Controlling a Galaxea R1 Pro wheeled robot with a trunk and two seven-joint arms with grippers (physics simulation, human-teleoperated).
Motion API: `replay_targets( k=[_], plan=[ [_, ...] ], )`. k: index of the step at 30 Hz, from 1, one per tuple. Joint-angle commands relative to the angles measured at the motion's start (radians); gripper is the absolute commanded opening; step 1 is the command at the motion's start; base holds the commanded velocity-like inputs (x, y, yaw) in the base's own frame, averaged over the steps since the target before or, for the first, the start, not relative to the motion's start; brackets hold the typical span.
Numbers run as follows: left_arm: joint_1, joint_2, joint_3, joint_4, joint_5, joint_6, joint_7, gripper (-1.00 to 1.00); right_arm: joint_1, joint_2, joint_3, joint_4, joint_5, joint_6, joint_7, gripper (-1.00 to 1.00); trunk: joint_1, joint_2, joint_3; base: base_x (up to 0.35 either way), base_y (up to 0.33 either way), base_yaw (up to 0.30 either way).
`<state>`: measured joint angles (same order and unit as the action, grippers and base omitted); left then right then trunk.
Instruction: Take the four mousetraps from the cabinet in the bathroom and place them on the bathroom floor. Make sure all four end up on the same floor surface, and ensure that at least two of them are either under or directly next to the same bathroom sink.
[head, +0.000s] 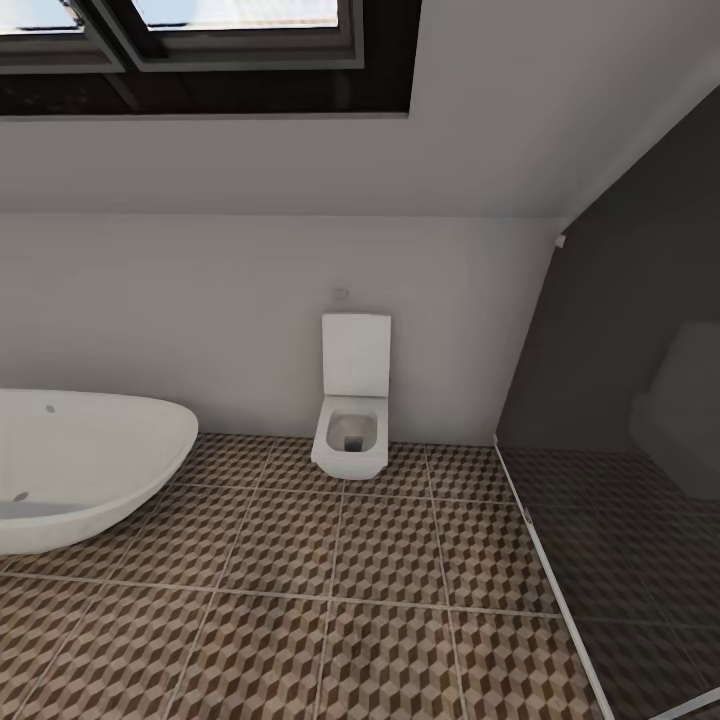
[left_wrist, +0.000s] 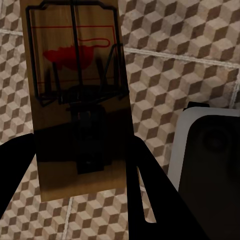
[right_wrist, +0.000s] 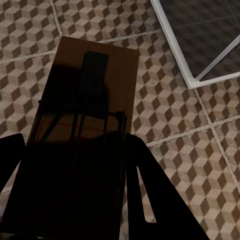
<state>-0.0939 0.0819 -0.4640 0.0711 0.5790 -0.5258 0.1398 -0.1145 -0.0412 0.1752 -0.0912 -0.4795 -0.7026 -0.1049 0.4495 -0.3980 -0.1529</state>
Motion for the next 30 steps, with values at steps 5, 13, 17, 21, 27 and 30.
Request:
replay_targets(
  k=[5, 13, 17, 21, 27, 30],
  plan=[
    [-0.001, -0.001, -0.007, 0.003, -0.002, -0.003, 0.006, -1.00, -0.001, 0.000, 0.009, 0.000, -0.002, -0.002, -0.009, -1.00, 0.001, -0.002, -0.002, 0.000, 0.000, 0.000],
    [-0.001, -0.001, -0.007, 0.003, -0.003, -0.003, 0.006, -1.00, -0.001, 0.000, 0.009, 0.000, -0.002, -0.002, -0.009, -1.00, 0.001, -0.002, -0.002, 0.000, 0.000, 0.000],
    [-0.001, -0.001, -0.007, 0.003, -0.003, -0.003, 0.006, -1.00, -0.001, 0.000, 0.009, 0.000, -0.002, -0.002, -0.009, -1.00, 0.001, -0.002, -0.002, 0.000, 0.000, 0.000],
    [-0.001, -0.001, -0.007, 0.003, -0.002, -0.003, 0.006, -1.00, -0.001, 0.000, 0.009, 0.000, -0.002, -0.002, -0.009, -1.00, 0.001, -0.002, -0.002, 0.000, 0.000, 0.000],
    [-0.001, -0.001, -0.007, 0.003, -0.002, -0.003, 0.006, -1.00, -0.001, 0.000, 0.009, 0.000, -0.002, -0.002, -0.009, -1.00, 0.001, -0.002, -0.002, 0.000, 0.000, 0.000],
    [-0.001, -0.001, -0.007, 0.003, -0.002, -0.003, 0.006, -1.00, -0.001, 0.000, 0.009, 0.000, -0.002, -0.002, -0.009, -1.00, 0.001, -0.002, -0.002, 0.000, 0.000, 0.000]
  ],
)
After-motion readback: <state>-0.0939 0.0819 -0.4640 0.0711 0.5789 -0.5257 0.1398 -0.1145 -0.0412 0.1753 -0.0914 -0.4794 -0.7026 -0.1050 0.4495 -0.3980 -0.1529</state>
